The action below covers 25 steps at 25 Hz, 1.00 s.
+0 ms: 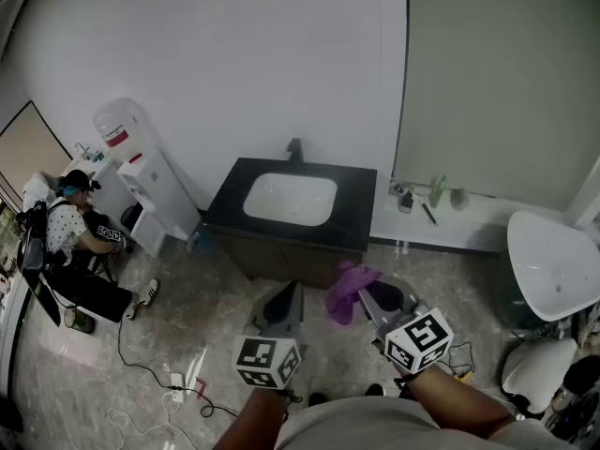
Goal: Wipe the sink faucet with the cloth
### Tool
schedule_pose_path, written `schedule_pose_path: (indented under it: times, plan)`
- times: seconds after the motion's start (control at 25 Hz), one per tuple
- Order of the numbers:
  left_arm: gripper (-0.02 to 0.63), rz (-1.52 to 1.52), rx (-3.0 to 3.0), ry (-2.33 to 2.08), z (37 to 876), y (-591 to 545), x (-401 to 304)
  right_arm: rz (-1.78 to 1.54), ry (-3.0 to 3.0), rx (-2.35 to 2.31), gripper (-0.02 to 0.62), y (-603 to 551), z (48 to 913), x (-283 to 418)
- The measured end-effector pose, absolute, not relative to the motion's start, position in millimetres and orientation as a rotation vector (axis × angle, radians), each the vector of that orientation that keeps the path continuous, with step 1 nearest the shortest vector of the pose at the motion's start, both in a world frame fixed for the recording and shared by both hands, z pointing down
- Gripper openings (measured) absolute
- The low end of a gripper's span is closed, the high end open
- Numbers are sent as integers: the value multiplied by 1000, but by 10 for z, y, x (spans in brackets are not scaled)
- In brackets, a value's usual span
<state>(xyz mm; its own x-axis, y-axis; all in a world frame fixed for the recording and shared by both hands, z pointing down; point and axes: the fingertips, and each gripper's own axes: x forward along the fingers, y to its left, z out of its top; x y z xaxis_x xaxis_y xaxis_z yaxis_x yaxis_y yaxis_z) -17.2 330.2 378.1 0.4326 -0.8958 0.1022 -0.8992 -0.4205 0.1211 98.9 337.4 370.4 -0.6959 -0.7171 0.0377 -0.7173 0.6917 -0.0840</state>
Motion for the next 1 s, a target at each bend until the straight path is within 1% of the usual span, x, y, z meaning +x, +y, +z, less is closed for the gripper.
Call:
schedule_pose_path:
  times: [0.52,1.0]
  plan:
    - [6,47,2515,-1578,3859,3263,-288,110,-2861,1241,23,3389,3729,908]
    - [6,52,2558,-1509,4027,3154,-954,118,-2816,1366,25,3201,3858,469]
